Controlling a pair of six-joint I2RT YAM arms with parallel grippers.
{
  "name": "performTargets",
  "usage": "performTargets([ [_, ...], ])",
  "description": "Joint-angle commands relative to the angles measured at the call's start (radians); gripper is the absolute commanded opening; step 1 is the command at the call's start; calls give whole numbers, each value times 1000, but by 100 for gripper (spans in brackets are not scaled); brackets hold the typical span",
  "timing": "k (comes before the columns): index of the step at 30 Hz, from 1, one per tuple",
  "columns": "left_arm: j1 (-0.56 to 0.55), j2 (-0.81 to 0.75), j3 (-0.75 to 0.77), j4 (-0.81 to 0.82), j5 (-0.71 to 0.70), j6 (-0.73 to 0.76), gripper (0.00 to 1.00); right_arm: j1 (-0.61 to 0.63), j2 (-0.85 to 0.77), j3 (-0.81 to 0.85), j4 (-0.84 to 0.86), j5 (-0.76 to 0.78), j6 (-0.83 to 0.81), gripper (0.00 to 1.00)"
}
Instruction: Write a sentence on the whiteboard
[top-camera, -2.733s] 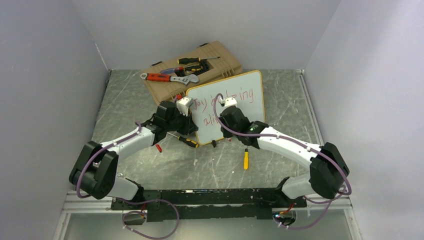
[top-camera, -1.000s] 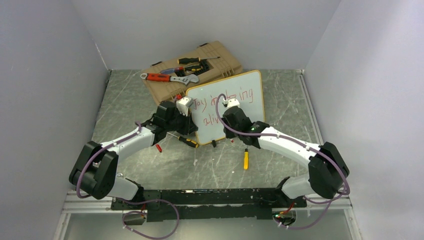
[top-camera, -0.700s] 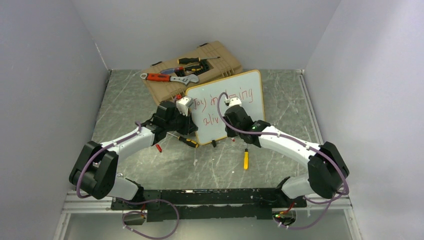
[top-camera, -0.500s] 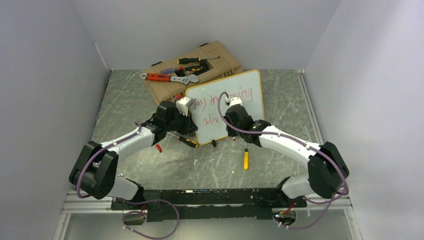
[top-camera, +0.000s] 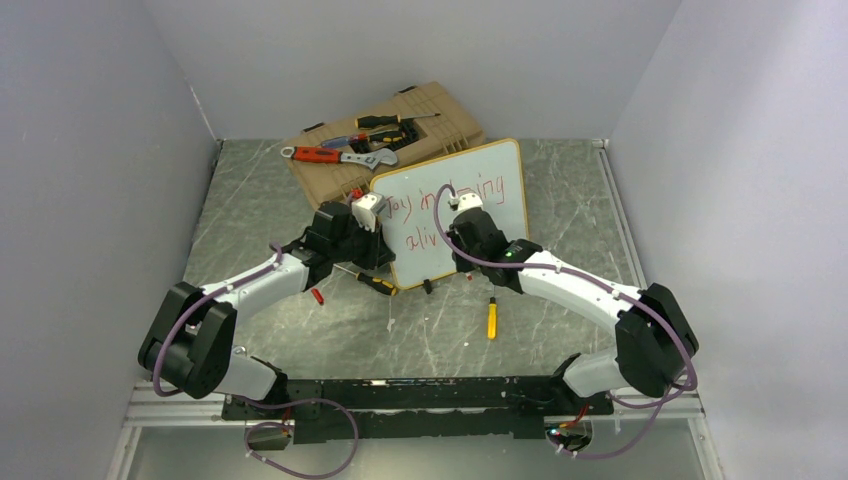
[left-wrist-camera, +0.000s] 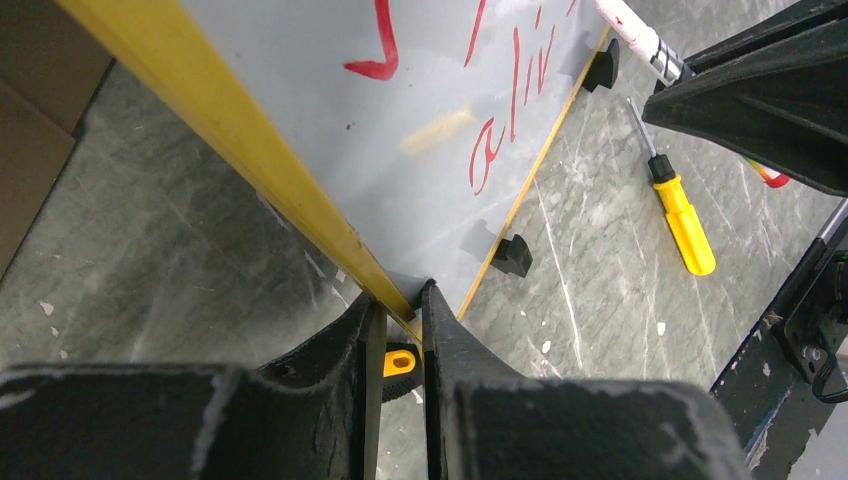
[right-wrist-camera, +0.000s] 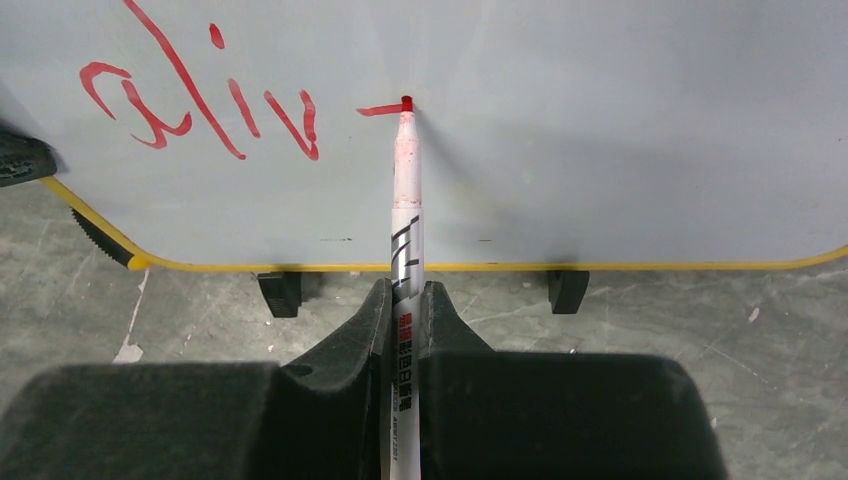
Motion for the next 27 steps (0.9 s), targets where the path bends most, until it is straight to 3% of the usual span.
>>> performTargets([
  [1, 1, -18, 13, -25, -29, 45, 0, -7, -10, 49, 89, 12, -16, 0],
  [27, 1, -20, 11, -23, -30, 42, 0, 48, 10, -18, 31, -11, 58, 0],
])
